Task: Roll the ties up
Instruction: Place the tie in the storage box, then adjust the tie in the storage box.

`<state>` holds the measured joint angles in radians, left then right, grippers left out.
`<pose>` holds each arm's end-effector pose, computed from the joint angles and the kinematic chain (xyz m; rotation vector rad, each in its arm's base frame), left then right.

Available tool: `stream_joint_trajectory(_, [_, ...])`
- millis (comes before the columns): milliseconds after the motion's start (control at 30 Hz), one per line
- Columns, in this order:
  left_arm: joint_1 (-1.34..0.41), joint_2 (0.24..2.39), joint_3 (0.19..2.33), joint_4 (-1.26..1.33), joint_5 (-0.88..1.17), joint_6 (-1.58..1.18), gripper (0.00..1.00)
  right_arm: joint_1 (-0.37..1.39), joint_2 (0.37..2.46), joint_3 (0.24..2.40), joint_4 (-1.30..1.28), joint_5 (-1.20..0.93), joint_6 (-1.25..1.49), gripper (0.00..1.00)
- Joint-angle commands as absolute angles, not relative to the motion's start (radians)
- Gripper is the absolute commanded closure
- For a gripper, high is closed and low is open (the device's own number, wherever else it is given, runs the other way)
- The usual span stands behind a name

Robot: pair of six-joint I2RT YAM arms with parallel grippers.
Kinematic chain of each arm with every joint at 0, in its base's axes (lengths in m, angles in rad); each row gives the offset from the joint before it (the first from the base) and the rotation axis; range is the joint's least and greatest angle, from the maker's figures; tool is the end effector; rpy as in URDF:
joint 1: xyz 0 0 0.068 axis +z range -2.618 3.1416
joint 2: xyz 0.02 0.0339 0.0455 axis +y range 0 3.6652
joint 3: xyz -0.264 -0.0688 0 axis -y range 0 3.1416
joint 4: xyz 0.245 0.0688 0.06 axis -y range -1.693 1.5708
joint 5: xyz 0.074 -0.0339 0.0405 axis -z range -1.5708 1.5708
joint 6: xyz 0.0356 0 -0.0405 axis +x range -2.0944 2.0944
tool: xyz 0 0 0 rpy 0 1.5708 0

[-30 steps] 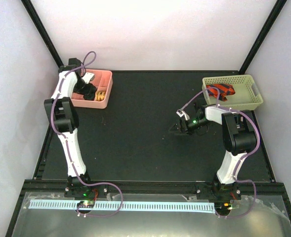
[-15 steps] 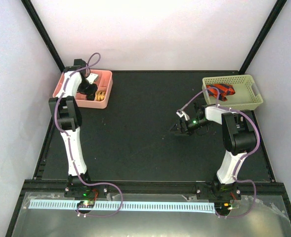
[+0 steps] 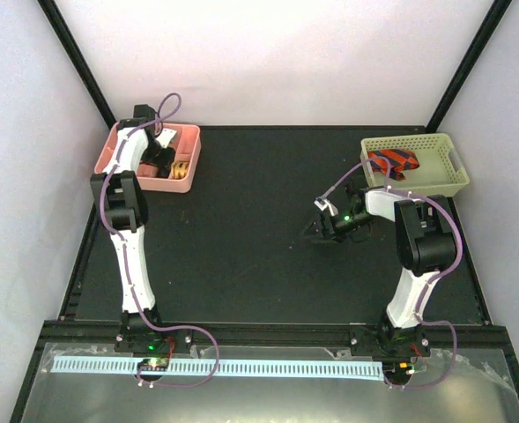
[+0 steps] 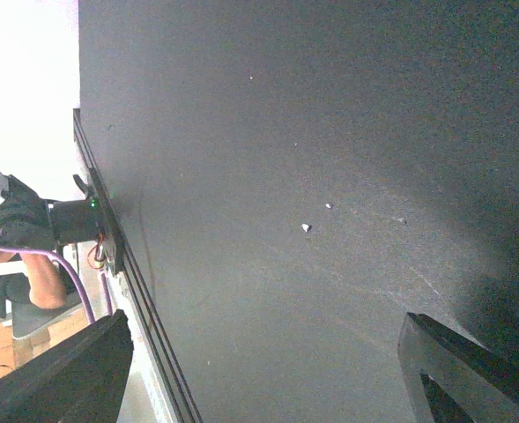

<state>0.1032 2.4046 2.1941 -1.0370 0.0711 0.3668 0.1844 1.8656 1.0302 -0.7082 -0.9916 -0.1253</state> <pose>0.5000 0.0492 0.1946 0.3856 2.7843 0.0095 0.2974 0.0858 0.1312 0.4456 -2.7232 -1.4929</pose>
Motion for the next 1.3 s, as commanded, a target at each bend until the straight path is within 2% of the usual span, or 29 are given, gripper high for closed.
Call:
stream_joint_trajectory(0, [0.096, 2.433, 2.254, -0.978, 0.078, 0.383, 0.48, 0.182, 1.881, 1.046, -0.717, -1.016, -0.139, 0.14])
stream_joint_trajectory(167, [0.098, 2.409, 2.253, -0.997, 0.059, 0.391, 0.36, 0.183, 1.879, 1.047, -0.721, -1.016, -0.140, 0.14])
stream_joint_trajectory(633, [0.099, 2.317, 2.246, -1.052, 0.038, 0.404, 0.31, 0.183, 1.878, 1.043, -0.720, -1.031, -0.136, 0.14])
stream_joint_trajectory(700, [0.101, 2.307, 2.243, -1.044, 0.045, 0.402, 0.33, 0.183, 1.878, 1.042, -0.721, -1.032, -0.139, 0.14])
stream_joint_trajectory(900, [0.102, 2.301, 2.236, -1.035, 0.069, 0.398, 0.57, 0.182, 1.879, 1.045, -0.724, -1.030, -0.141, 0.14])
stream_joint_trajectory(1267, [0.101, 2.333, 2.213, -0.985, 0.074, 0.395, 0.70, 0.183, 1.891, 1.052, -0.727, -1.028, -0.144, 0.15])
